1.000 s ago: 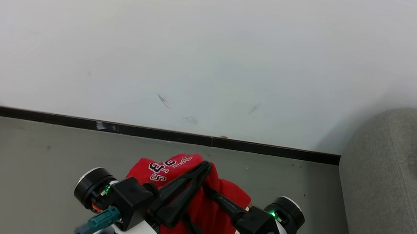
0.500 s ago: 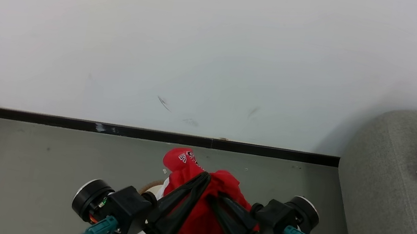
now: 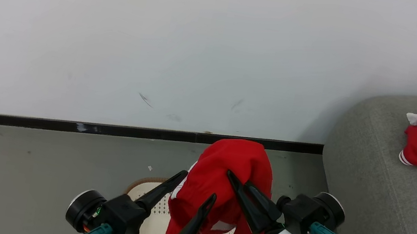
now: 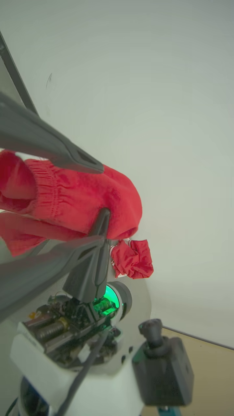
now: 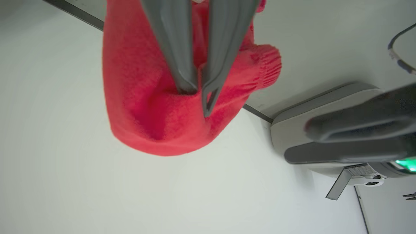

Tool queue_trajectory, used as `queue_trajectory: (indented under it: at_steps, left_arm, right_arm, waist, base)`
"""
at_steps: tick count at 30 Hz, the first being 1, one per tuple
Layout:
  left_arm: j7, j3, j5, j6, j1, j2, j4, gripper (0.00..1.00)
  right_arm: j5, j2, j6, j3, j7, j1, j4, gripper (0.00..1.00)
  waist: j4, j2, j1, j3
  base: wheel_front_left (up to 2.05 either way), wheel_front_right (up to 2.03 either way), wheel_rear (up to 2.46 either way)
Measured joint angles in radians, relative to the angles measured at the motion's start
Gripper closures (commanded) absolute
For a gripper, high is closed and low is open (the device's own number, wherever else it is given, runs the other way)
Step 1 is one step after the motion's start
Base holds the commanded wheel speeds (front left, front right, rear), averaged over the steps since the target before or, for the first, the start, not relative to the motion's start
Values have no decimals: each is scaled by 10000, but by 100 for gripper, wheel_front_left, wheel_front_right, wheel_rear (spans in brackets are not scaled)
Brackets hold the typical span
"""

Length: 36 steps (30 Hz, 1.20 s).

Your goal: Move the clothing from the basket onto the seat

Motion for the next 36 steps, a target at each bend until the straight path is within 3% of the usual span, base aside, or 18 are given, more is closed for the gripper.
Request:
queue_trajectory:
  at_steps: [26,36]
  left_arm:
    - [-178,-397,-163,-249,191,136,-38,0]
    - [-276,-399,-153,-230,205,115,-96,0]
  right_arm:
    - [-849,-403,0,-2057,0,616,-1016,100]
    - [-581,-606,0,-3490,0,635,-984,100]
  waist:
    - [-1800,0,0,582]
    - [-2446,0,0,990]
  base:
    - [0,0,0]
    - [0,0,0]
